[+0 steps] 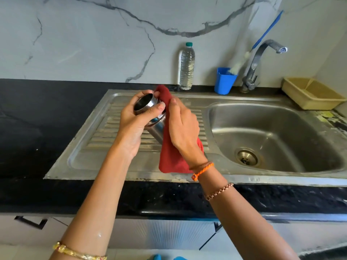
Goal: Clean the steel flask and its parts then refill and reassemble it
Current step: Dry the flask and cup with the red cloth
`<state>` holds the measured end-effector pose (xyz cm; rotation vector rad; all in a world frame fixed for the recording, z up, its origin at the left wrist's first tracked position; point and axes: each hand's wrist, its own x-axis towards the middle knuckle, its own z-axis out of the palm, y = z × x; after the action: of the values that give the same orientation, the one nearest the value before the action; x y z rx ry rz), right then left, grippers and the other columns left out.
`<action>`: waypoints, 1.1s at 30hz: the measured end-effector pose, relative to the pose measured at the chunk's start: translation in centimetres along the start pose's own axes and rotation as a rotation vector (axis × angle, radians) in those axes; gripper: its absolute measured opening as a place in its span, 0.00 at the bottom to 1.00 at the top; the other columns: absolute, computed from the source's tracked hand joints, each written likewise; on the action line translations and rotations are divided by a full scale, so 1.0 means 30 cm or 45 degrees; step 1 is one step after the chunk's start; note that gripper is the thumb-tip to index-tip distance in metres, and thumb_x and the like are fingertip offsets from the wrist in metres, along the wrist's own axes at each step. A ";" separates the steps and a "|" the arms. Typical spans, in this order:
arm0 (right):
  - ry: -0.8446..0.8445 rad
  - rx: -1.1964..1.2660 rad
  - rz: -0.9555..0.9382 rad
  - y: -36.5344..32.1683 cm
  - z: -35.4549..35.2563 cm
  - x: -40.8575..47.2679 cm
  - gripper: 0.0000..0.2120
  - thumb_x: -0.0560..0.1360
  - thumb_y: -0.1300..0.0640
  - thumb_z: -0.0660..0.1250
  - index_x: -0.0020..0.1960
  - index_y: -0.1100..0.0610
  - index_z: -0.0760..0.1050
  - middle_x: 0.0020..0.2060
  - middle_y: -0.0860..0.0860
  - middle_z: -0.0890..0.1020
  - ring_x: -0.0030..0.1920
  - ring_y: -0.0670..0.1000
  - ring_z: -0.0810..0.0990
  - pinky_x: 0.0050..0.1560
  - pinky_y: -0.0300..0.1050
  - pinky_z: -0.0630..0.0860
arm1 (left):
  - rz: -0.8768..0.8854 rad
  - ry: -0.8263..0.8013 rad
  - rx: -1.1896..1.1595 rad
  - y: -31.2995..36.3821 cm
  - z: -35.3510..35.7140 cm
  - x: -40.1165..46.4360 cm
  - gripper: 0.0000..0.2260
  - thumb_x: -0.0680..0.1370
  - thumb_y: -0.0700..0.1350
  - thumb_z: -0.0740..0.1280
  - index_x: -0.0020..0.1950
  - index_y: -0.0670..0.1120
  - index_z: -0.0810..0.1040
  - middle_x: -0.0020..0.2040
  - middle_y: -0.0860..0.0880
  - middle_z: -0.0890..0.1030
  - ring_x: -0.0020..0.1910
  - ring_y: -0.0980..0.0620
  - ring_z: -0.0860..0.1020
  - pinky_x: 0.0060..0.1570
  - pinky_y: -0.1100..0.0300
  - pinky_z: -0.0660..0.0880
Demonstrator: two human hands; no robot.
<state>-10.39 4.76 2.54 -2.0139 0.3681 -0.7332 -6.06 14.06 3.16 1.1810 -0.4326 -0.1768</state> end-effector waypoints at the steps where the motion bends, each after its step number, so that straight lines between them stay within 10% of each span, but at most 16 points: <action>1: 0.015 -0.026 -0.024 0.029 -0.008 -0.013 0.18 0.79 0.47 0.48 0.51 0.49 0.76 0.39 0.50 0.80 0.42 0.52 0.76 0.40 0.46 0.65 | -0.001 0.010 -0.012 0.000 0.002 0.001 0.17 0.62 0.43 0.72 0.48 0.51 0.75 0.46 0.56 0.83 0.47 0.57 0.81 0.47 0.61 0.76; 8: -0.029 -0.140 0.461 0.206 -0.034 -0.041 0.17 0.80 0.52 0.52 0.45 0.59 0.77 0.49 0.61 0.80 0.49 0.59 0.75 0.45 0.45 0.62 | -0.048 0.239 -0.056 -0.023 0.000 0.020 0.17 0.60 0.39 0.76 0.43 0.52 0.76 0.39 0.56 0.81 0.42 0.58 0.79 0.49 0.59 0.76; 16: 0.011 -0.096 -0.037 -0.010 -0.061 -0.020 0.18 0.79 0.48 0.47 0.44 0.51 0.74 0.47 0.57 0.82 0.51 0.60 0.76 0.43 0.46 0.61 | 0.060 -0.022 -0.275 -0.040 0.052 0.002 0.19 0.55 0.31 0.71 0.42 0.47 0.75 0.36 0.55 0.81 0.38 0.57 0.80 0.38 0.64 0.77; 21: -0.571 0.059 0.287 -0.008 -0.137 0.159 0.21 0.78 0.46 0.50 0.46 0.58 0.76 0.47 0.62 0.80 0.47 0.61 0.77 0.53 0.50 0.72 | 0.174 -0.154 -0.351 0.011 0.051 0.075 0.17 0.51 0.38 0.71 0.37 0.50 0.79 0.37 0.54 0.79 0.42 0.56 0.79 0.44 0.63 0.76; 27: -1.075 0.353 0.832 0.120 -0.237 0.128 0.22 0.77 0.47 0.52 0.41 0.64 0.75 0.30 0.58 0.81 0.28 0.54 0.80 0.32 0.39 0.78 | 0.074 -0.007 -0.400 -0.024 0.087 0.063 0.18 0.50 0.40 0.72 0.39 0.47 0.76 0.36 0.52 0.80 0.37 0.55 0.78 0.39 0.62 0.75; 33: -0.693 0.363 0.856 0.278 -0.269 0.138 0.23 0.73 0.43 0.58 0.50 0.62 0.78 0.45 0.61 0.82 0.42 0.56 0.79 0.49 0.48 0.75 | 0.131 0.186 -0.431 -0.004 0.126 0.095 0.13 0.59 0.33 0.66 0.41 0.44 0.75 0.33 0.53 0.81 0.34 0.57 0.79 0.33 0.65 0.75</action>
<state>-11.97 -7.21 0.03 -1.5848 0.5358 0.1750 -5.03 9.78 4.89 0.8312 -0.3188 -0.0701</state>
